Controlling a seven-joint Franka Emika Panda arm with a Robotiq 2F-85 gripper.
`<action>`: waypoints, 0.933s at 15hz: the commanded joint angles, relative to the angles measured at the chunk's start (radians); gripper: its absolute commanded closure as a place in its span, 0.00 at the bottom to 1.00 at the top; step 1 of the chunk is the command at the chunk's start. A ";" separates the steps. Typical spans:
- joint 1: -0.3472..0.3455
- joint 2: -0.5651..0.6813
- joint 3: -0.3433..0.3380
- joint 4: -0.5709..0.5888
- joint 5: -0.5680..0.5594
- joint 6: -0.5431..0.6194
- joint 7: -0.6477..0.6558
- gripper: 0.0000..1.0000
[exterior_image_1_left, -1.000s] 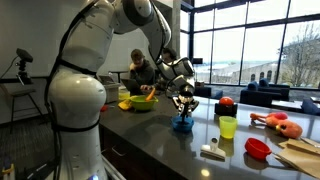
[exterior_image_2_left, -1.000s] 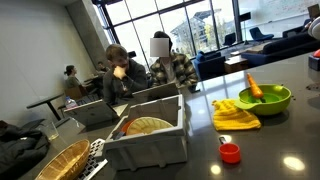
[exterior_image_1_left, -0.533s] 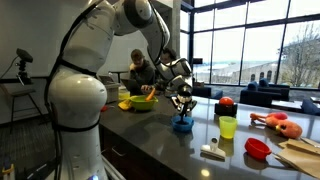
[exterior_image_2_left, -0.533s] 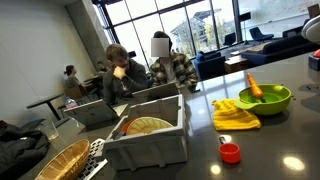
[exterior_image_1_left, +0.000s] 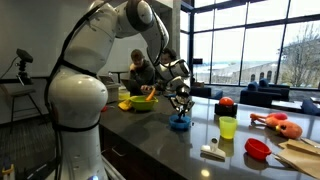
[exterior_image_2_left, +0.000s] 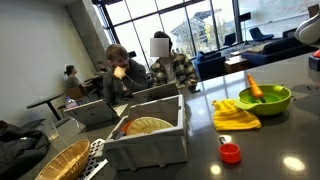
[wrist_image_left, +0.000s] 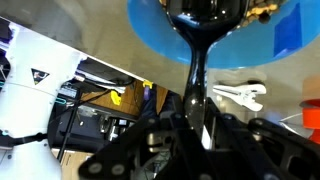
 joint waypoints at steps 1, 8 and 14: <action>-0.007 0.009 -0.008 0.013 0.037 0.027 -0.030 0.94; -0.026 0.006 -0.026 -0.009 0.084 0.067 -0.057 0.94; -0.043 0.004 -0.040 -0.027 0.115 0.102 -0.073 0.94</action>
